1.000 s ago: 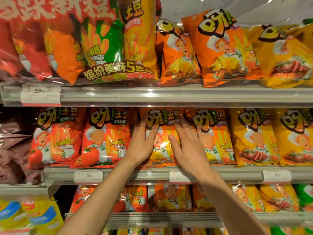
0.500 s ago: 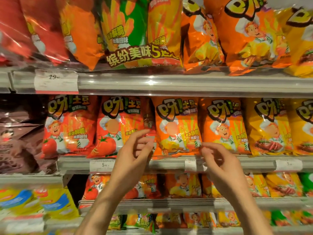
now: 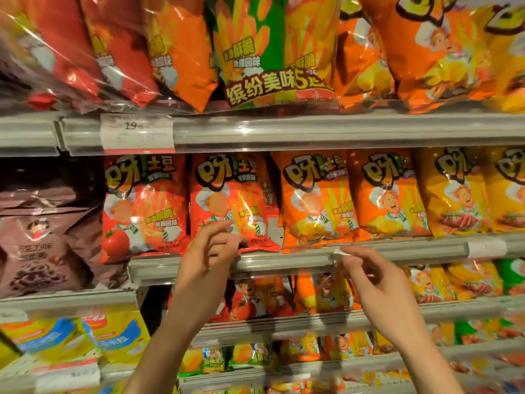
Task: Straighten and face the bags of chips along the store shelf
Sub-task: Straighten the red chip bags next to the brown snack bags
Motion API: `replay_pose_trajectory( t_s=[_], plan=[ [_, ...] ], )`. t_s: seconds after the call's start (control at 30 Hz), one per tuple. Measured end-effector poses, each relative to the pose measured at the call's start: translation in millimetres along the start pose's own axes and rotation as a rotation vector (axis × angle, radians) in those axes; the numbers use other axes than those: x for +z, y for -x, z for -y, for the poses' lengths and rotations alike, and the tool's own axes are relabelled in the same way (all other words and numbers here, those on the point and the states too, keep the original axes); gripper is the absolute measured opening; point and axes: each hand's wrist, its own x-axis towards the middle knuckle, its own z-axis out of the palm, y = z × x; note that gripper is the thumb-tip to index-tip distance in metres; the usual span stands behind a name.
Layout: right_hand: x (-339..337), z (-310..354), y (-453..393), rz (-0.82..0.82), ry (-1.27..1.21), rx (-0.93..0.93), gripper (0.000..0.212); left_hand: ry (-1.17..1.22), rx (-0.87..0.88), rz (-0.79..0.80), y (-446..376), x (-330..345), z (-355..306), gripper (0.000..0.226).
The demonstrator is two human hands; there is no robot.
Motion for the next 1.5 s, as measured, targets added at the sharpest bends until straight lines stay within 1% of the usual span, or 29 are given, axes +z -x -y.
replay_pose_trajectory(
  t_s=[0.13, 0.23, 0.3, 0.4, 0.5, 0.6, 0.67, 0.8, 0.97, 1.03, 1.1, 1.17, 1.23, 1.3, 1.37, 1.43, 1.5],
  plan=[
    [3.1, 17.1, -15.7, 0.043, -0.031, -0.048, 0.012, -0.099, 0.069, -0.126, -2.0, -5.9, -10.4, 0.023],
    [16.8, 38.6, -27.6, 0.174, -0.060, -0.119, 0.013, -0.185, 0.106, -0.236, -9.2, -9.0, -14.4, 0.019],
    [30.7, 52.6, -37.1, 0.240, -0.059, -0.153, 0.014, -0.307, 0.122, -0.285, -20.9, -13.6, -11.0, 0.023],
    [58.7, 70.3, -57.5, 0.307, 0.044, -0.183, 0.028, -0.520, 0.133, -0.259, -40.8, -18.6, -5.6, 0.037],
    [88.2, 82.5, -77.7, 0.363, 0.132, -0.201, 0.051, -0.602, 0.073, -0.171, -52.7, -17.1, -6.3, 0.048],
    [112.8, 87.0, -87.6, 0.428, 0.161, -0.069, 0.073, -0.590, 0.048, -0.129, -61.4, -18.4, -6.3, 0.054],
    [122.6, 89.5, -86.5, 0.396, 0.119, -0.025, 0.077, -0.564, 0.053, -0.111, -66.6, -23.3, -6.3, 0.056],
    [125.1, 100.1, -82.6, 0.216, 0.051, -0.103, 0.072, -0.417, 0.040, -0.106, -72.9, -34.6, -5.3, 0.053],
    [117.9, 105.5, -80.0, 0.128, 0.021, -0.188, 0.065, -0.322, 0.076, -0.141, -72.1, -38.0, 2.1, 0.049],
    [109.0, 101.0, -78.4, 0.087, -0.017, -0.185, 0.061, -0.287, 0.115, -0.141, -70.7, -34.7, 5.1, 0.045],
    [101.0, 94.0, -74.0, 0.056, -0.077, -0.165, 0.055, -0.263, 0.133, -0.124, -71.8, -29.5, 4.7, 0.047],
    [101.4, 86.0, -69.2, 0.056, -0.127, -0.149, 0.048, -0.251, 0.134, -0.111, -79.0, -23.6, 5.4, 0.054],
    [109.2, 76.3, -65.2, 0.086, -0.177, -0.130, 0.044, -0.228, 0.088, -0.098, -88.5, -17.7, 7.3, 0.060],
    [116.4, 69.1, -61.8, 0.103, -0.193, -0.114, 0.045, -0.220, 0.044, -0.056, -93.7, -12.8, 8.8, 0.064],
    [120.8, 65.7, -61.9, 0.088, -0.184, -0.118, 0.047, -0.237, 0.055, -0.021, -93.9, -9.8, 9.6, 0.066],
    [124.3, 67.5, -63.6, 0.084, -0.187, -0.106, 0.051, -0.243, 0.108, -0.061, -94.6, -9.3, 9.5, 0.065],
    [128.9, 73.8, -68.2, 0.114, -0.170, -0.065, 0.058, -0.245, 0.120, -0.113, -99.2, -9.0, 11.5, 0.071]
  ],
)
